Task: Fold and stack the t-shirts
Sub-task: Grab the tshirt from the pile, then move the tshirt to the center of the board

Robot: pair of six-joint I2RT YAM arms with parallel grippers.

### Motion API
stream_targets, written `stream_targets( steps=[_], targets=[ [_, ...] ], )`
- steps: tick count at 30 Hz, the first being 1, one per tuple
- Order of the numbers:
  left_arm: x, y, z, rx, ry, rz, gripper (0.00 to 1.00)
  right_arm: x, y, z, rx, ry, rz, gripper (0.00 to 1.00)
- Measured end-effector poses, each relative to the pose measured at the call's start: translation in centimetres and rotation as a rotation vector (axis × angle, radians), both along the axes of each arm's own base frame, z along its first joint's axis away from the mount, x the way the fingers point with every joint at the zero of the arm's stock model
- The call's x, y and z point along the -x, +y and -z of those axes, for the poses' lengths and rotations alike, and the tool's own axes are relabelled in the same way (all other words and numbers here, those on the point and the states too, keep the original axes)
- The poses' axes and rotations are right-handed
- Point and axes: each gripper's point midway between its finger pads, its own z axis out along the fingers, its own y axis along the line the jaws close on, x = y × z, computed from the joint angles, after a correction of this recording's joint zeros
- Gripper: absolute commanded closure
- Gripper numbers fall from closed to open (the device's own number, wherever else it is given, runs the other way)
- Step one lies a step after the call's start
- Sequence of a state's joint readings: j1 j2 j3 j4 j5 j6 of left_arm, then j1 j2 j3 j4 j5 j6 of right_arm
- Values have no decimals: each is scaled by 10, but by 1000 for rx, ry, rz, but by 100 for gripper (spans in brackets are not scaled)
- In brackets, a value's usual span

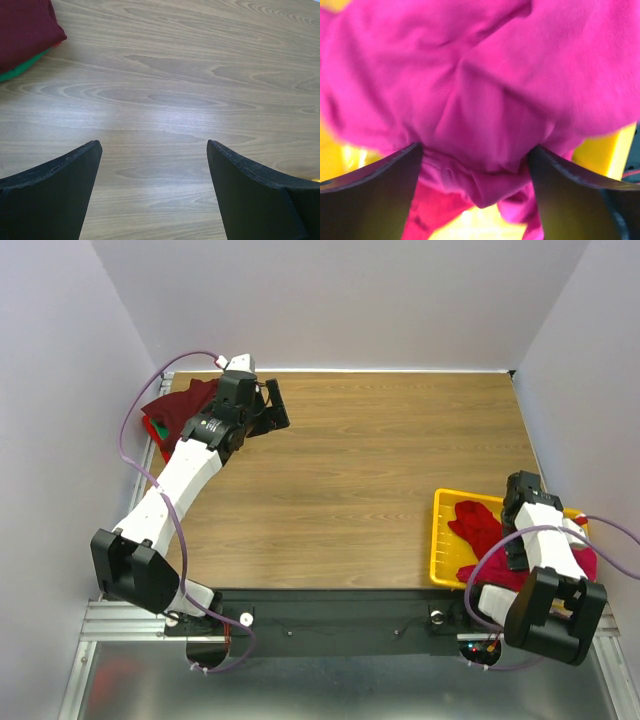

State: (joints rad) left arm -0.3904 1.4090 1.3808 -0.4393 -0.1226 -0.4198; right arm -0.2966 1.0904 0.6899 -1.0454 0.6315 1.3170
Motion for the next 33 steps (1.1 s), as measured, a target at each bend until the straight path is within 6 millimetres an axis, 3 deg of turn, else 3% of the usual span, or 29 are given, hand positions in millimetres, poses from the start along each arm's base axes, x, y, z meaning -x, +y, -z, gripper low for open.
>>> stream_targets(
  steps=[3,4,7,10,13,16,20,25,30,33],
  targets=[
    [0,0,0,1,0,-1,1,7,-7,14,-12,34,33,33],
    [0,0,0,1,0,-2,1,9,-10,17,-15,47,38,56],
    [0,0,0,0,1,-3,1,6,-15,17,-3,53,22,87],
    [0,0,1,-1,3,-3,1,-1,-20,8,9,47,-4,100],
    [1,0,1,2,5,-3,1,-17,-27,-12,30,12,-42,100],
    [1,-1,1,8,7,-1,1,-41,-35,-49,71,-79,-89,100],
    [1,-3,2,16,12,4,1,-66,-39,-121,150,-263,-178,100],
    [0,-6,6,26,27,9,1,-77,-35,-202,245,-431,-300,100],
    [0,-9,10,33,40,17,1,-89,-24,-255,284,-541,-429,99],
    [0,-9,11,35,42,16,1,-105,-13,-275,265,-609,-519,100]
  ],
)
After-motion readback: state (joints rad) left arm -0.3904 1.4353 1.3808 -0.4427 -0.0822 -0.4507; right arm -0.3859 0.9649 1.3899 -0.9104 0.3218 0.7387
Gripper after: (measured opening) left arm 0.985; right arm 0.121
